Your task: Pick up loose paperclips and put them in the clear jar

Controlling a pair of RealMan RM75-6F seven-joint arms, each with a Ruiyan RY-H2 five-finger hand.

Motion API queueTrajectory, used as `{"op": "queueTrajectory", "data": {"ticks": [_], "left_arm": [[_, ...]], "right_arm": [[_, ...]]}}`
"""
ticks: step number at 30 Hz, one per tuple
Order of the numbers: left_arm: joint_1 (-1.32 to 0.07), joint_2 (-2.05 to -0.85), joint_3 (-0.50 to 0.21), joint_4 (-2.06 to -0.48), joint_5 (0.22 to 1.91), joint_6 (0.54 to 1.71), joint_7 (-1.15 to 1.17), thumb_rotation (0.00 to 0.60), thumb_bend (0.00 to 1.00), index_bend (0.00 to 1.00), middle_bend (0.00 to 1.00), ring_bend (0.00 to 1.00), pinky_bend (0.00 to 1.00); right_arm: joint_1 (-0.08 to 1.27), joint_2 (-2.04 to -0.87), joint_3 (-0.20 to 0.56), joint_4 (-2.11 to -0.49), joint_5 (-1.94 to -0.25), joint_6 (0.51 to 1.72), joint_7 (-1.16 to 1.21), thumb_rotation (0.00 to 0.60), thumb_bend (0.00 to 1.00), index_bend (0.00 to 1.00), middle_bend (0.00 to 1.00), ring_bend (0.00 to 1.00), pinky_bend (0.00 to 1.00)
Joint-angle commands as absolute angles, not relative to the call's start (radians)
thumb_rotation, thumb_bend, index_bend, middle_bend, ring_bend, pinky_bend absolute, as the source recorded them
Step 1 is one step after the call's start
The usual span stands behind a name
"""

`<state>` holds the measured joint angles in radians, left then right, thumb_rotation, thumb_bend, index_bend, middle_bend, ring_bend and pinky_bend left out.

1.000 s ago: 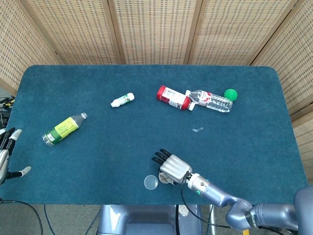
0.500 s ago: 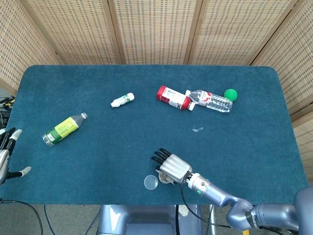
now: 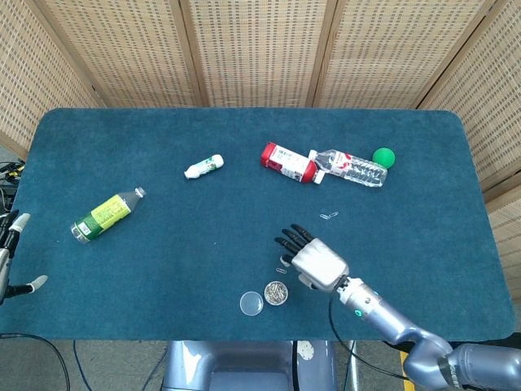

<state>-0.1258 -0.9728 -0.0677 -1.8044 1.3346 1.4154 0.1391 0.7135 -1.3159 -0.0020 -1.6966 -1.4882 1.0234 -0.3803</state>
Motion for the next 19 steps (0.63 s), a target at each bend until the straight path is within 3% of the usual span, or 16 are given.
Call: {"op": "queueTrajectory", "data": {"ticks": [1,4,15,19], "left_arm": [[-0.118,-0.976,-0.069,-1.805,1.342,1.431,0.148,0.600,0.00,0.00,0.00,0.00,0.00],[-0.112,-0.977,-0.067,-1.807,1.353,1.444,0.148,0.600,0.00,0.00,0.00,0.00,0.00],[-0.079,-0.995,-0.044,-1.806,1.439,1.524,0.187,0.600,0.00,0.00,0.00,0.00,0.00],[-0.072,-0.995,-0.040,-1.809,1.452,1.534,0.188,0.600,0.00,0.00,0.00,0.00,0.00]], "right_arm": [[0.631,-1.228,-0.029,-1.708,-1.510,1.125,-0.399,0.600,0.06,0.05,0.00,0.00,0.00],[0.557,-1.183,-0.041,-1.712,-1.500,1.217,-0.388,0.600,0.00,0.00,0.00,0.00,0.00],[0.277,-1.145,-0.070,-1.635,-1.456,1.528,-0.211,0.600,0.00,0.00,0.00,0.00,0.00],[0.250,-1.141,-0.067,-1.615,-1.482,1.556,-0.192,0.600,0.00,0.00,0.00,0.00,0.00]]}}
